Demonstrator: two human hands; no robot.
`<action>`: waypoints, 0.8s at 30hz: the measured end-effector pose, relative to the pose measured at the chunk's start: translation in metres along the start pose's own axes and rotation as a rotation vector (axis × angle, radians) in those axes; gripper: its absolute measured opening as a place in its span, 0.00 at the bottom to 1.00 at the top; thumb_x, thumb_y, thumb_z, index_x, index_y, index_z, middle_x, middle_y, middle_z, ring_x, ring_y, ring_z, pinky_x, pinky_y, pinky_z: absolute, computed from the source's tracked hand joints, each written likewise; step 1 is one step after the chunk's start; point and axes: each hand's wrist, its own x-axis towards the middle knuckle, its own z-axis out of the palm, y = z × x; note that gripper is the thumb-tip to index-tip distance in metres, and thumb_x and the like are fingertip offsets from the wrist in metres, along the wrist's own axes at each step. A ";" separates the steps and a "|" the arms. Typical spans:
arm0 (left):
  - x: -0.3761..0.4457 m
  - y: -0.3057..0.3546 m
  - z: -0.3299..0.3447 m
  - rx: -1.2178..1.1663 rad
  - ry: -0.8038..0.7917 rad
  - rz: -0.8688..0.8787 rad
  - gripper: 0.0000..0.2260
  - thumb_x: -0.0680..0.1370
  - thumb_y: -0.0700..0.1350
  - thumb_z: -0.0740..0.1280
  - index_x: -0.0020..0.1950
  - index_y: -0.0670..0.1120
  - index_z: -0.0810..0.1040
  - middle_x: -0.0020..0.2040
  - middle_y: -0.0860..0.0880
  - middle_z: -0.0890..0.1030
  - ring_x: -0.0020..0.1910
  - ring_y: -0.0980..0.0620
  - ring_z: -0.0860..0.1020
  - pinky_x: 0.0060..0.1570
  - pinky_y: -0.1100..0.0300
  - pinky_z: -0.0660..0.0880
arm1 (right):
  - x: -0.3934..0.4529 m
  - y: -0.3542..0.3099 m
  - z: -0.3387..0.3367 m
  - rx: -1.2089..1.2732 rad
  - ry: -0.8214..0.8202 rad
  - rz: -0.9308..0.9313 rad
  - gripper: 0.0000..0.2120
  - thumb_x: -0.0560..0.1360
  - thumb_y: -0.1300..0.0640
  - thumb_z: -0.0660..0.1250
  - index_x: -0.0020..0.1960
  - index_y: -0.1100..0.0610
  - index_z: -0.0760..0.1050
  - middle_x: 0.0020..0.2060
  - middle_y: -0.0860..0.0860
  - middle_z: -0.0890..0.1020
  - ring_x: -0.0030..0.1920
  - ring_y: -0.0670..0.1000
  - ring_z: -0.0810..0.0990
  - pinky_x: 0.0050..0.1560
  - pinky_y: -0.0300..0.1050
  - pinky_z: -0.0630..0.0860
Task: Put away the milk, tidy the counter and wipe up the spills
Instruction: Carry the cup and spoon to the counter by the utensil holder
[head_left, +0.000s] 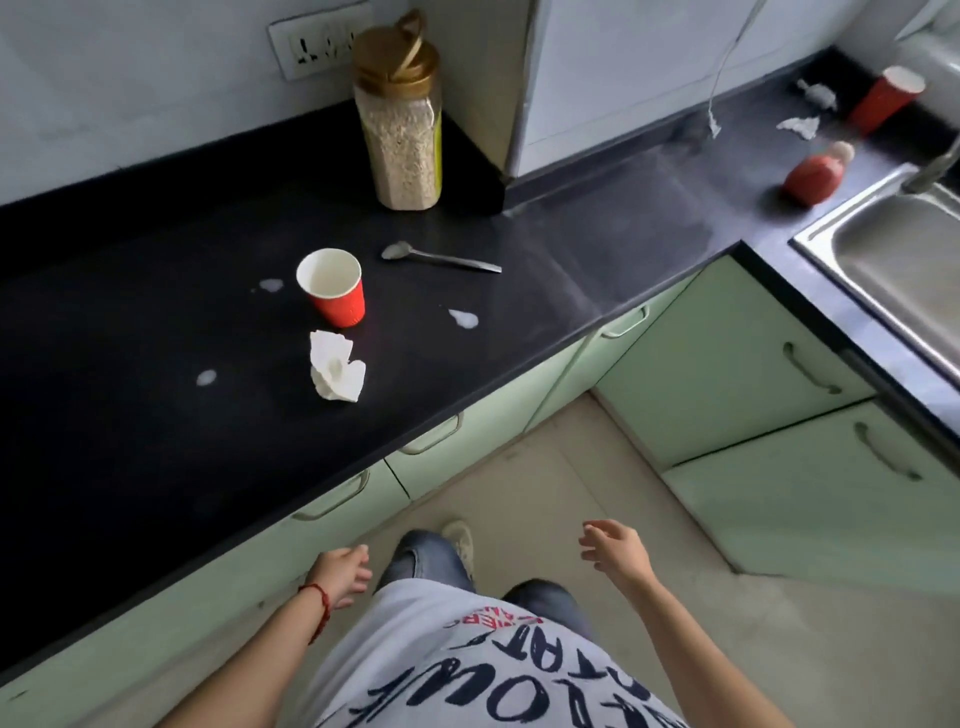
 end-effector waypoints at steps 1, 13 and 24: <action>-0.001 0.013 0.006 -0.009 -0.003 0.013 0.10 0.80 0.46 0.58 0.44 0.42 0.74 0.40 0.43 0.77 0.37 0.47 0.75 0.42 0.57 0.69 | 0.007 -0.005 -0.006 0.000 0.004 0.009 0.06 0.76 0.63 0.60 0.48 0.58 0.76 0.35 0.53 0.79 0.31 0.50 0.76 0.30 0.37 0.68; -0.022 0.077 0.033 0.022 0.037 0.104 0.09 0.79 0.46 0.59 0.41 0.46 0.74 0.39 0.49 0.77 0.37 0.51 0.73 0.34 0.63 0.67 | 0.077 -0.104 -0.029 -0.178 -0.196 -0.123 0.09 0.77 0.63 0.60 0.54 0.62 0.76 0.35 0.54 0.82 0.32 0.51 0.79 0.33 0.41 0.72; -0.130 0.165 0.012 -0.466 0.197 0.740 0.11 0.70 0.55 0.66 0.47 0.51 0.78 0.42 0.57 0.85 0.42 0.57 0.83 0.44 0.66 0.78 | 0.051 -0.309 0.017 -0.217 -0.498 -0.758 0.13 0.76 0.62 0.62 0.41 0.46 0.77 0.29 0.43 0.83 0.35 0.46 0.82 0.42 0.41 0.77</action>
